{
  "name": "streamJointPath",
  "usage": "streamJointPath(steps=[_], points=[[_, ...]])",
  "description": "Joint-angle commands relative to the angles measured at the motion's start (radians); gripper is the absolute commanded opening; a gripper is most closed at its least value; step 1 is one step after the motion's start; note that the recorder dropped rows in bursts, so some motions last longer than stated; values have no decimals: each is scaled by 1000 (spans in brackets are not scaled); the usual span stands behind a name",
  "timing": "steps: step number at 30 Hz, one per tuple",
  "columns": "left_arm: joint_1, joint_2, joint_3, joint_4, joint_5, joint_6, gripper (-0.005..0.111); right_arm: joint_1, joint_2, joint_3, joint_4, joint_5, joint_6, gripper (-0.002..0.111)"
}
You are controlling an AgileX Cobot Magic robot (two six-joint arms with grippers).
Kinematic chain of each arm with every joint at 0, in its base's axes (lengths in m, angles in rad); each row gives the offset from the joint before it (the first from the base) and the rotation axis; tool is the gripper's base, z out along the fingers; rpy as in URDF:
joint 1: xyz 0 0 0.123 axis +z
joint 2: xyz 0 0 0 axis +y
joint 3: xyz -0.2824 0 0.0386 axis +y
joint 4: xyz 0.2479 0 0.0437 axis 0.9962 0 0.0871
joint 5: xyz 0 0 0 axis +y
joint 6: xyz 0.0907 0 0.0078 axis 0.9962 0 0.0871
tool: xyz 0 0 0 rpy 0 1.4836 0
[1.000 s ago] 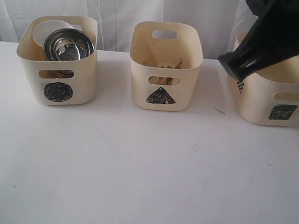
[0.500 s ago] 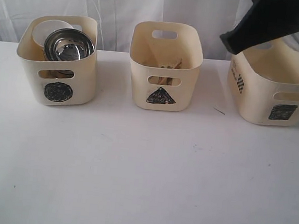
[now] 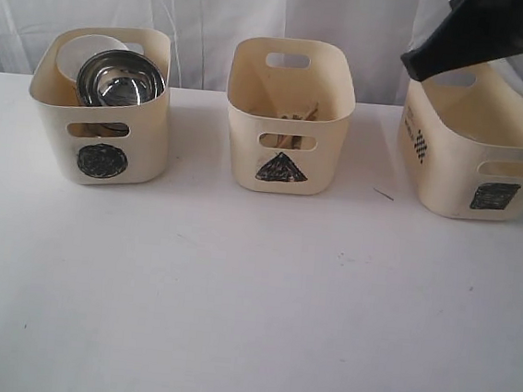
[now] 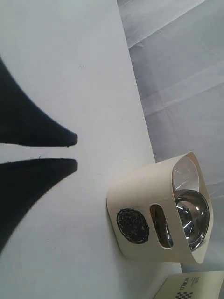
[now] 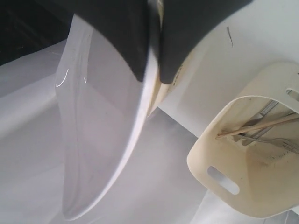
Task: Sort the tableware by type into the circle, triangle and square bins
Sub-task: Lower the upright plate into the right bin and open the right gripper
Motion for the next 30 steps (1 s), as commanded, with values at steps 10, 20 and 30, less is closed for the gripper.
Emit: streamJointPath(steps=[10,20,30], points=[[4,-7,4,-3,3,2,17,-157,201,-19,-28,-301,-16,0],[4,-7,4,-3,3,2,17,-203,305,-72,-25,-346,-16,0],[4,-7,4,-3,3,2,17,-203,345,-72,-25,-346,-16,0]])
